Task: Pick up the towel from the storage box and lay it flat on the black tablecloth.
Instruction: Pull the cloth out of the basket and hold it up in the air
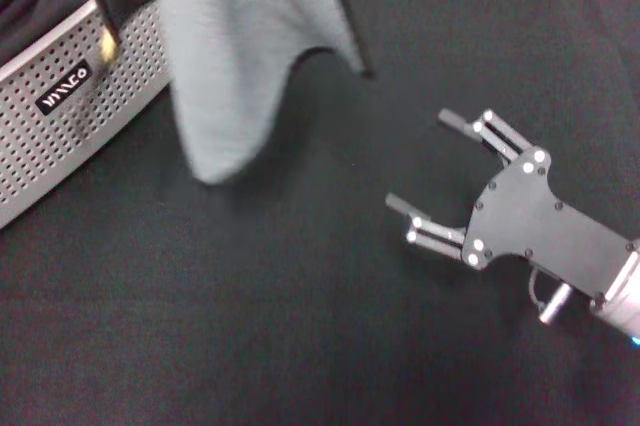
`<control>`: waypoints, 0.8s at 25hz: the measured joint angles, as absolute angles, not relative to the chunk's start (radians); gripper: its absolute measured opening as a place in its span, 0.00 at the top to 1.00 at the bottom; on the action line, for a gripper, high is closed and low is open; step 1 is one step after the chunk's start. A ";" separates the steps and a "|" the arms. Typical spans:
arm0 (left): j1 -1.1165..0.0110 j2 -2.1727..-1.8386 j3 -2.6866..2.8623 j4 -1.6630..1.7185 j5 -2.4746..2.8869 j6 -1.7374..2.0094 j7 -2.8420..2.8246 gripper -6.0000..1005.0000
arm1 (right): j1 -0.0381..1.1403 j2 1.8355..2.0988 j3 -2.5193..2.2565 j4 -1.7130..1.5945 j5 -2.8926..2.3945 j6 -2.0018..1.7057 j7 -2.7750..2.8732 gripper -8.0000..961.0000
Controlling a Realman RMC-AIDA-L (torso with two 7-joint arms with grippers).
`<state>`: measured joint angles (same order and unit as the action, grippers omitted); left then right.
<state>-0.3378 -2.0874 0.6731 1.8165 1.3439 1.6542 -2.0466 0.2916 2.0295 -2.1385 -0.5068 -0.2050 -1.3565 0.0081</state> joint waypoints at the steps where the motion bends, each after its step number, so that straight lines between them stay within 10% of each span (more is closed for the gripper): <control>1: -0.341 -2.088 0.673 1.809 1.344 1.654 -2.045 0.97 | 0.294 2.029 -2.151 -0.514 -0.178 -1.355 -0.021 0.13; 20: -0.345 -2.082 0.744 1.779 1.365 1.716 -1.983 0.97 | 0.304 2.025 -2.155 -0.547 -0.052 -1.406 -0.124 0.28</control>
<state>-0.3450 -2.0815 0.7441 1.7788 1.3650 1.7163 -1.9829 0.3042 2.0253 -2.1549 -0.5469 -0.0519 -1.4065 -0.1241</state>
